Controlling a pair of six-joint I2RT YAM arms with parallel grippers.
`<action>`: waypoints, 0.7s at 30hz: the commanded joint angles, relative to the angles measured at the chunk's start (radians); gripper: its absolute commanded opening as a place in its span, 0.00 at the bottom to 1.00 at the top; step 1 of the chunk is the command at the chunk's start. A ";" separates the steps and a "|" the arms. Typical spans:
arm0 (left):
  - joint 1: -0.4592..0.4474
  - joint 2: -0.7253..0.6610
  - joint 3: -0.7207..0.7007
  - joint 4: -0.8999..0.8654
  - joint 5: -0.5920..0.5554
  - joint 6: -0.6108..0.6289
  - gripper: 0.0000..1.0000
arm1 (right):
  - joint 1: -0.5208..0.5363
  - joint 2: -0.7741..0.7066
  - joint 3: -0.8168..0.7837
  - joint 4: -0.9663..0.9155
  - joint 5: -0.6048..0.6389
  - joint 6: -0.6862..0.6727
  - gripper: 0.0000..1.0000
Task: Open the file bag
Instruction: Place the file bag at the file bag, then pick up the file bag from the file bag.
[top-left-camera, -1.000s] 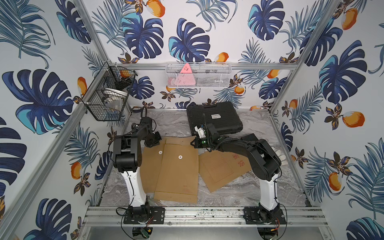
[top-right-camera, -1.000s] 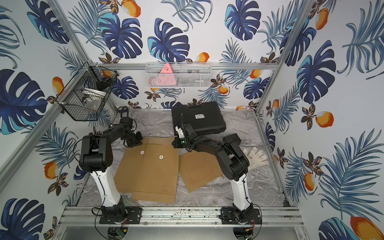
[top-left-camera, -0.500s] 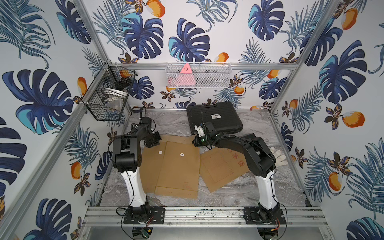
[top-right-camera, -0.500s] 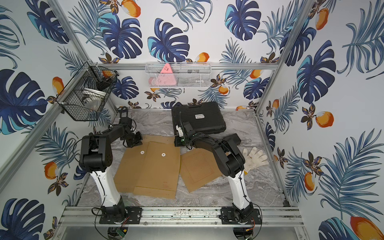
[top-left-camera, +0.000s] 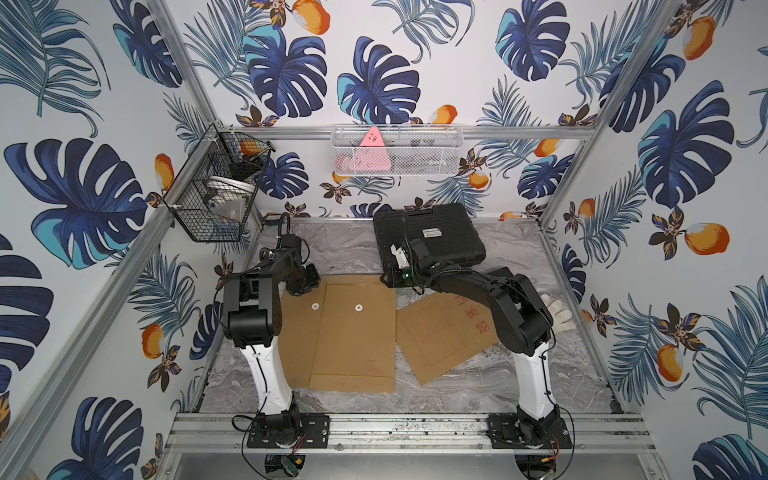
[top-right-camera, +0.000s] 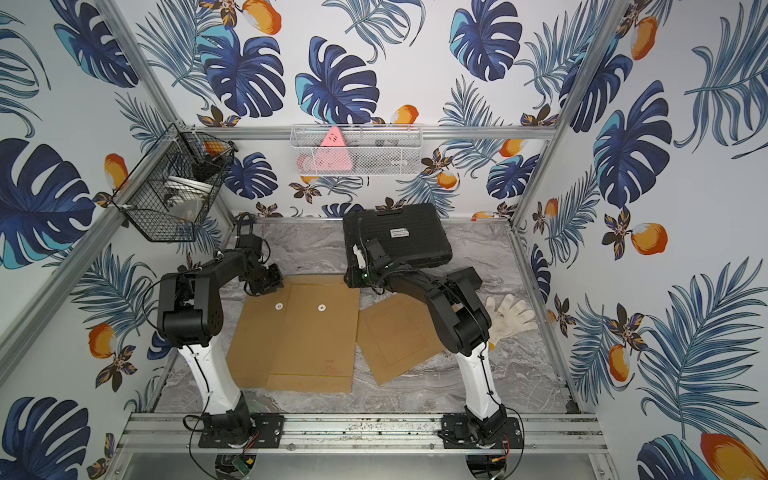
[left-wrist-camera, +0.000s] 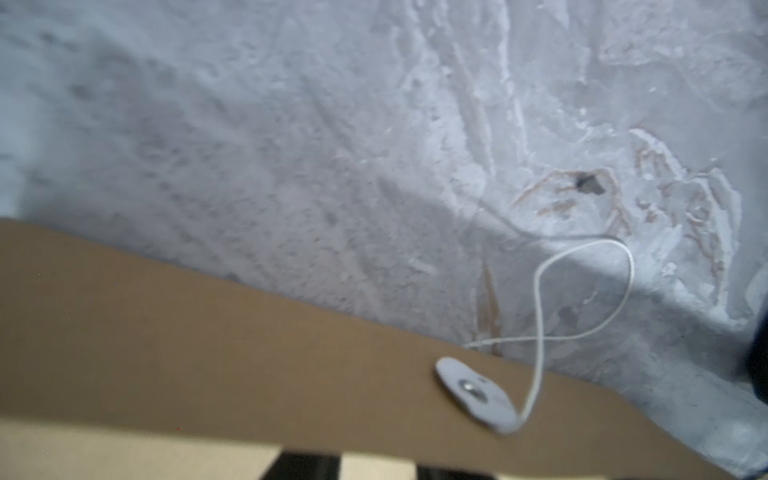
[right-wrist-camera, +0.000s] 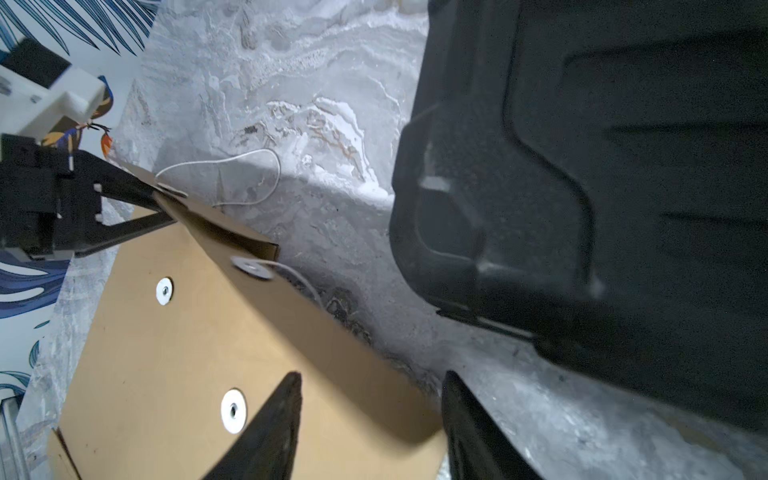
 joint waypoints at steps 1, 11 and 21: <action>0.011 -0.037 -0.004 -0.010 -0.043 0.012 0.44 | -0.009 -0.043 -0.001 -0.022 0.054 -0.016 0.71; -0.024 -0.232 -0.045 0.015 -0.066 0.047 0.51 | -0.022 -0.317 -0.175 -0.074 0.147 0.070 1.00; -0.399 -0.591 -0.257 0.050 -0.122 0.007 0.58 | -0.013 -0.605 -0.458 -0.227 0.270 0.306 1.00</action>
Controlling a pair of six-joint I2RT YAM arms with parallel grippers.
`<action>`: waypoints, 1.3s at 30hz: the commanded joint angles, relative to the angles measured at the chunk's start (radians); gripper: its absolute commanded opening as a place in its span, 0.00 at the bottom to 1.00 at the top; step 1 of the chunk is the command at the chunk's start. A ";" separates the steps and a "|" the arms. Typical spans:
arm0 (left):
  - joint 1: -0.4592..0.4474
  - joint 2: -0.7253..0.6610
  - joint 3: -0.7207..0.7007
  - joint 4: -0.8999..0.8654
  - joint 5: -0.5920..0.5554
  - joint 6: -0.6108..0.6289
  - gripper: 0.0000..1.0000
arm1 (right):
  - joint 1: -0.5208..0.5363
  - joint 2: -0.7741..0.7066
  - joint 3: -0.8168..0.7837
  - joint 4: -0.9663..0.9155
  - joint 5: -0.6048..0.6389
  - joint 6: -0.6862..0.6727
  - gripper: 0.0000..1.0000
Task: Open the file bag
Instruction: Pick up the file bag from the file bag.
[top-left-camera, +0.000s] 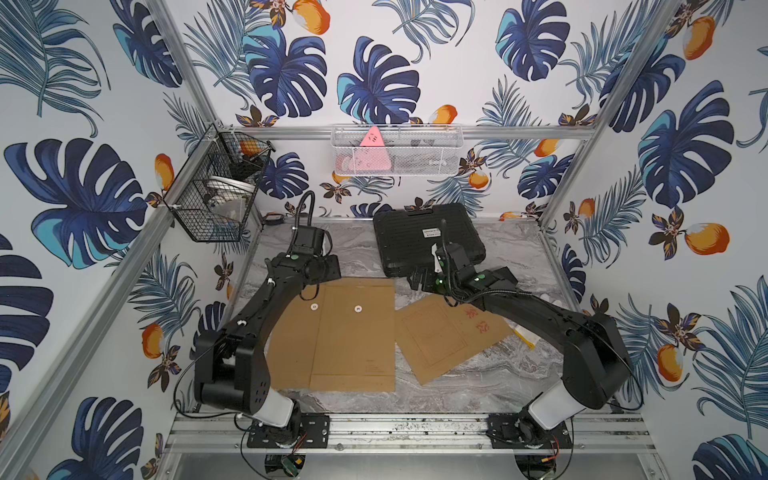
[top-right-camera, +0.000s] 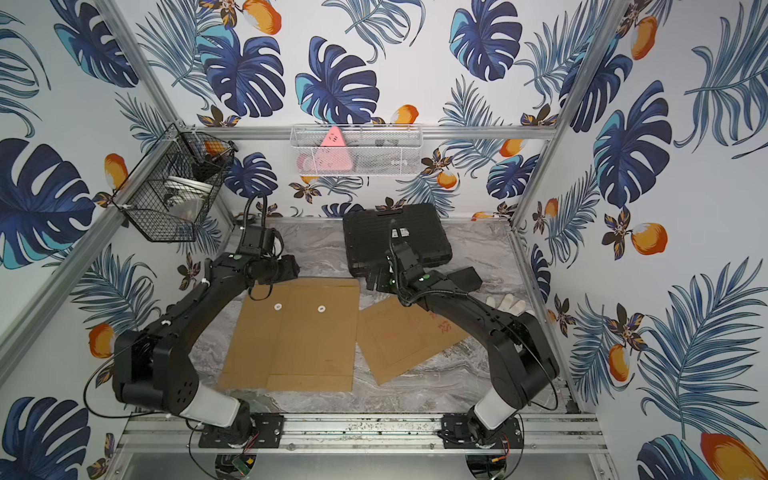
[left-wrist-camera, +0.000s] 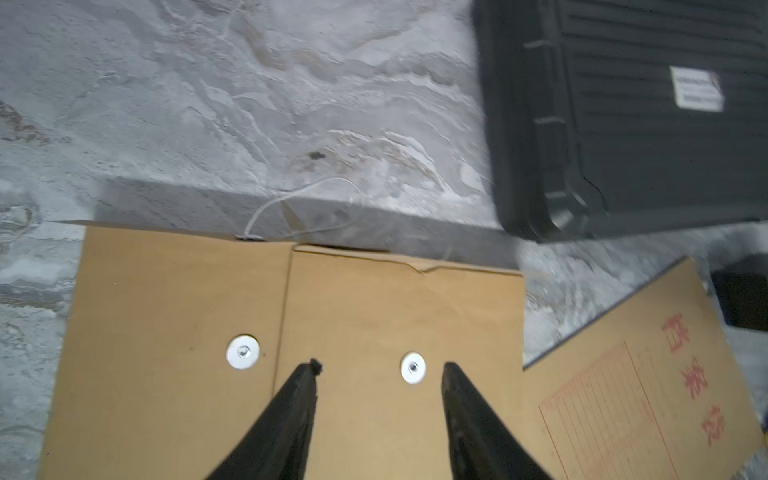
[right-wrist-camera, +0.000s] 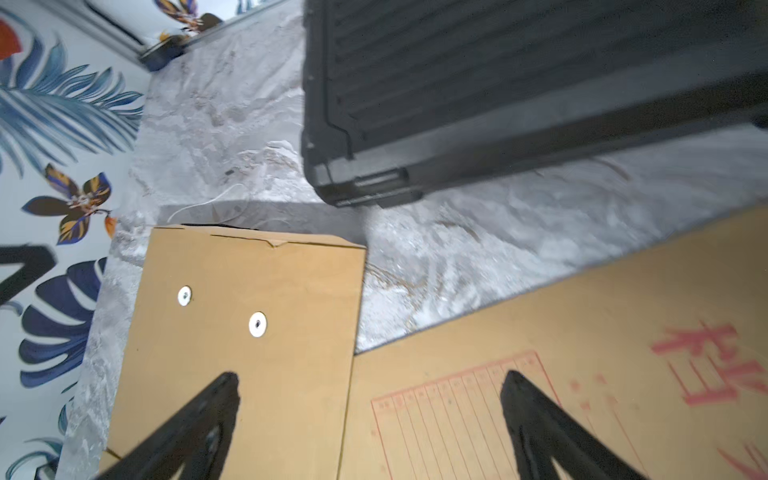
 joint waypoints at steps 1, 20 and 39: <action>-0.104 -0.068 -0.084 0.053 -0.002 -0.053 0.58 | 0.003 -0.084 -0.072 -0.097 0.053 0.074 1.00; -0.652 0.323 -0.012 0.409 -0.003 -0.058 0.65 | -0.014 -0.552 -0.447 -0.219 0.119 0.040 0.95; -0.601 0.669 0.336 0.220 -0.042 0.028 0.64 | -0.543 -0.677 -0.662 -0.086 -0.370 0.160 1.00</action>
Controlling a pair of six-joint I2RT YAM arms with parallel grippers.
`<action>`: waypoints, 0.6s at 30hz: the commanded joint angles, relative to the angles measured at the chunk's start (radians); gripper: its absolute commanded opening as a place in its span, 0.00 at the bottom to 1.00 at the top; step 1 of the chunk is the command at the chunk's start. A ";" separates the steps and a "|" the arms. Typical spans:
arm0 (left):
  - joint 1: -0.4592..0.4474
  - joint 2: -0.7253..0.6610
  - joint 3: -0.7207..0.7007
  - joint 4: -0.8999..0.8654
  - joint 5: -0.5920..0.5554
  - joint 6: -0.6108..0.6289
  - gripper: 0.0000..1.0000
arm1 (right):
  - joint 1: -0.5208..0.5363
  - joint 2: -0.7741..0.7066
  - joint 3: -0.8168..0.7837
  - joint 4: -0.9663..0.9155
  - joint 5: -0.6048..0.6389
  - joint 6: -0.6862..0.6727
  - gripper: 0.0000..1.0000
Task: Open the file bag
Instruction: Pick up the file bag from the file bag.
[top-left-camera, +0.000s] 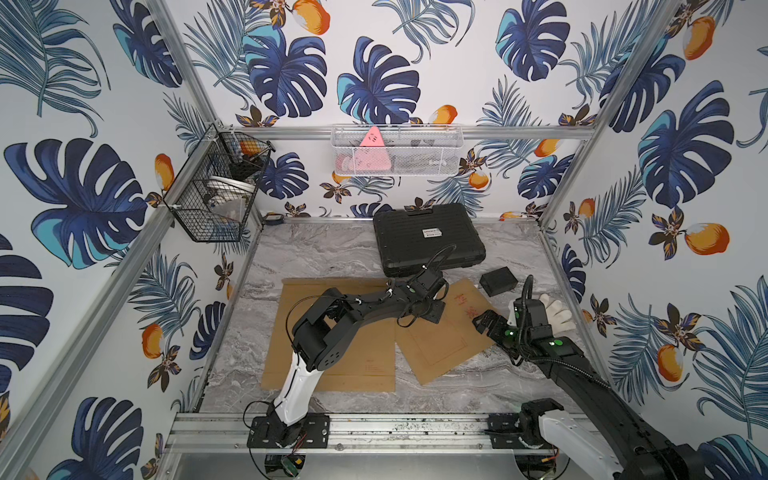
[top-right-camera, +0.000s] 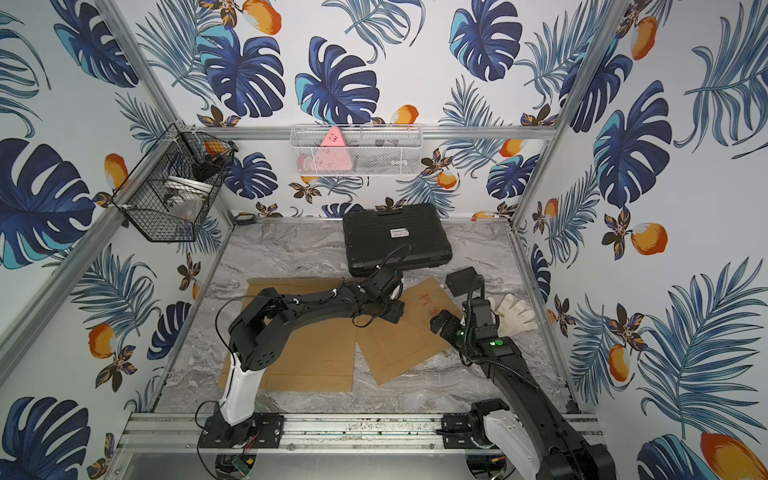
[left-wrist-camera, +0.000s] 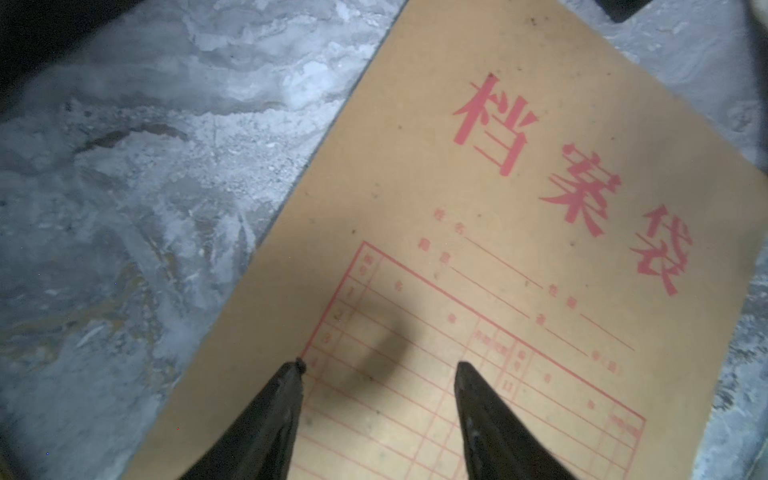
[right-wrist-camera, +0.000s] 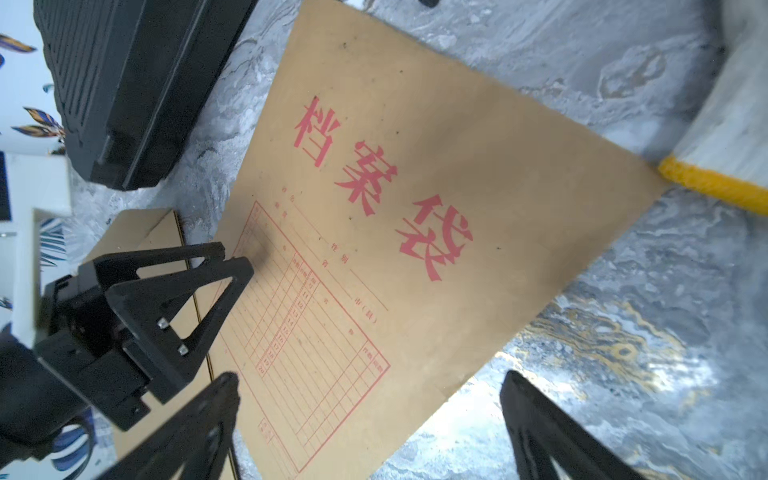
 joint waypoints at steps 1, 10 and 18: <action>0.012 0.024 0.033 -0.047 0.004 0.023 0.63 | -0.089 -0.032 -0.035 0.038 -0.162 0.050 1.00; 0.052 0.049 0.050 -0.063 0.019 0.030 0.63 | -0.275 -0.066 -0.092 0.023 -0.253 0.119 0.99; 0.057 0.077 0.049 -0.069 0.042 0.036 0.63 | -0.345 -0.030 -0.126 0.072 -0.305 0.141 1.00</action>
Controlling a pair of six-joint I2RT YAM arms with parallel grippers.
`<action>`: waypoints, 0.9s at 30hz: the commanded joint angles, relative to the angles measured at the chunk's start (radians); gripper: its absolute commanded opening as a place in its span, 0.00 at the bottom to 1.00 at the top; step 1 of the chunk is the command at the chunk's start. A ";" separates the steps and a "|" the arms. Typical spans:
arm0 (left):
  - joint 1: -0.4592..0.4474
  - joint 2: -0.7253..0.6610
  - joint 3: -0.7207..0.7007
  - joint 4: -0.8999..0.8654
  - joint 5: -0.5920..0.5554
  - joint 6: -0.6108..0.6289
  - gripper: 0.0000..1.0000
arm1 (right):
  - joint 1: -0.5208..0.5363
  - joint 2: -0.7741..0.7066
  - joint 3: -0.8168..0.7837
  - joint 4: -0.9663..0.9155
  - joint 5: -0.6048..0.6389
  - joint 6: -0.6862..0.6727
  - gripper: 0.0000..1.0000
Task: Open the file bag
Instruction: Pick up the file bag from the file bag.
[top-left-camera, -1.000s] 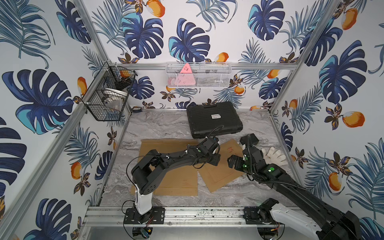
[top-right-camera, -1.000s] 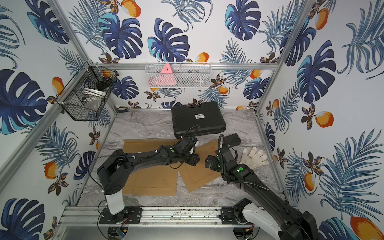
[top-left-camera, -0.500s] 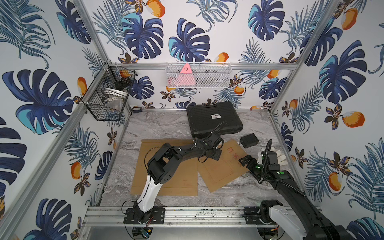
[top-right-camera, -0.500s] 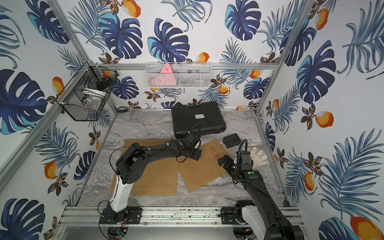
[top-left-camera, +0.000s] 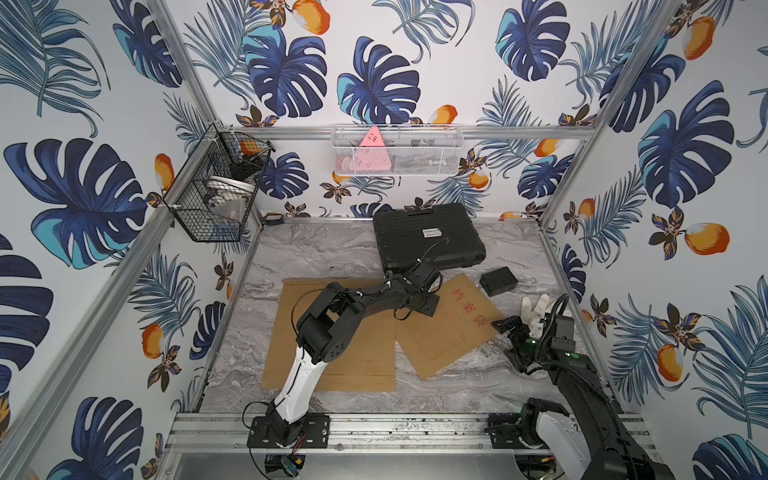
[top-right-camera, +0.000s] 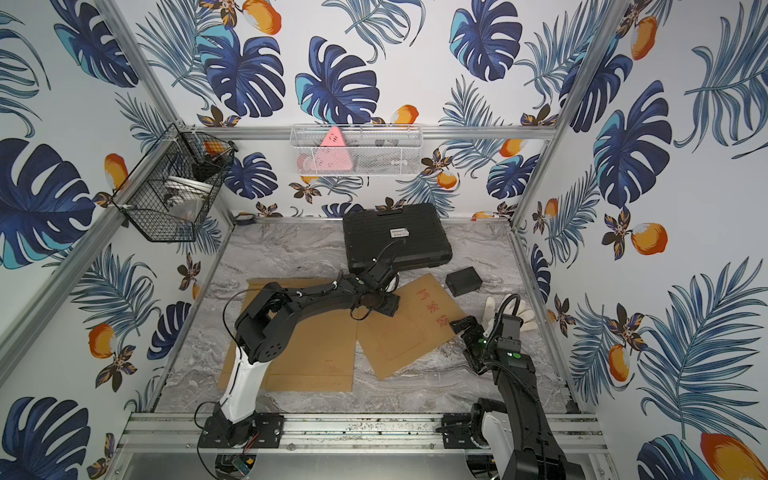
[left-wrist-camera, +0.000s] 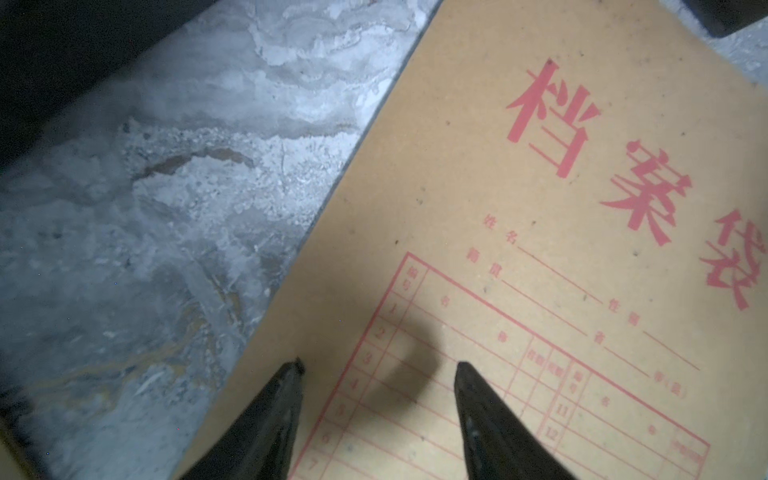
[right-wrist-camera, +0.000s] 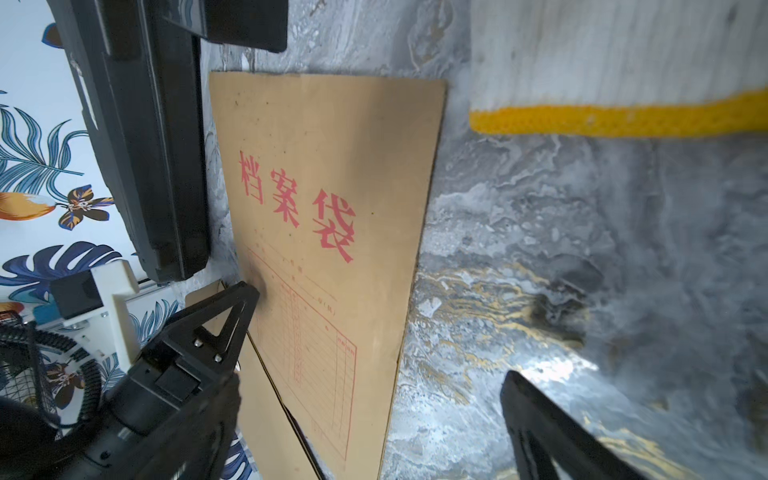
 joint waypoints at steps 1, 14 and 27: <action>0.002 0.022 -0.005 -0.046 0.026 0.011 0.63 | -0.018 0.029 -0.011 0.063 -0.048 0.023 0.99; 0.001 0.030 -0.034 -0.037 0.043 0.011 0.63 | -0.059 0.198 -0.058 0.282 -0.126 0.075 1.00; 0.001 0.034 -0.037 -0.038 0.069 0.019 0.63 | -0.061 0.320 -0.112 0.504 -0.204 0.151 0.99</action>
